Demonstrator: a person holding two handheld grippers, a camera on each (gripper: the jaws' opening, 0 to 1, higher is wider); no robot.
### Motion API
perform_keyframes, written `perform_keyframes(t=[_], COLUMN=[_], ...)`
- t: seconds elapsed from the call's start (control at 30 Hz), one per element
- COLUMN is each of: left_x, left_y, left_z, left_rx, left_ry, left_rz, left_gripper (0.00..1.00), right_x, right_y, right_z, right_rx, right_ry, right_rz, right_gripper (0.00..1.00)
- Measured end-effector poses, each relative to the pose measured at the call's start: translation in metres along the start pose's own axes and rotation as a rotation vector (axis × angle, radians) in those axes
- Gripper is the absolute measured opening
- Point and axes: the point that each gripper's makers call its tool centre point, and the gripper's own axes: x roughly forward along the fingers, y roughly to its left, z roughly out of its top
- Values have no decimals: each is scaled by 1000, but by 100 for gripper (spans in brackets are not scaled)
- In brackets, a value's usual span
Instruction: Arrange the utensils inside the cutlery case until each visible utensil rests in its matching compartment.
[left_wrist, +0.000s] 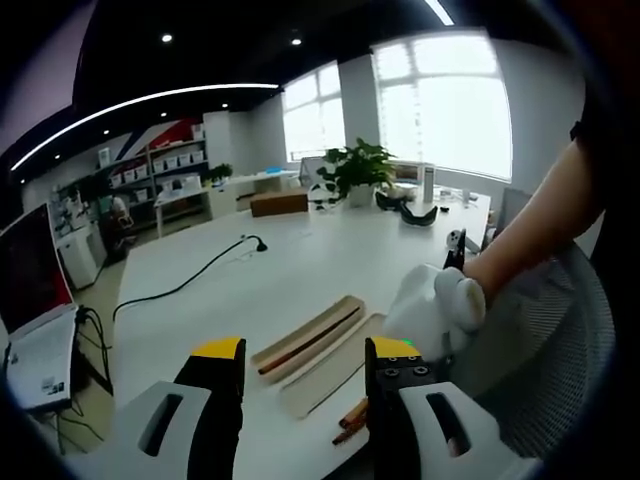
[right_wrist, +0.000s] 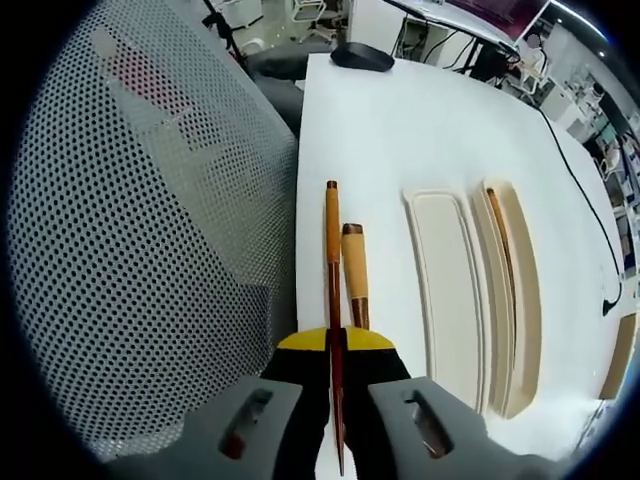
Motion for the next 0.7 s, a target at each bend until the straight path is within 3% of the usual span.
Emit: perform_keyframes(t=[0.7], left_x=[2], left_y=[0], left_z=[-4], left_rx=[9], left_ry=[33], left_rz=[5], left_gripper=[49], right_x=[-33], right_y=[-10], right_z=[14], right_rx=[-23], right_ry=[-48], right_rz=[-29], right_gripper=[0])
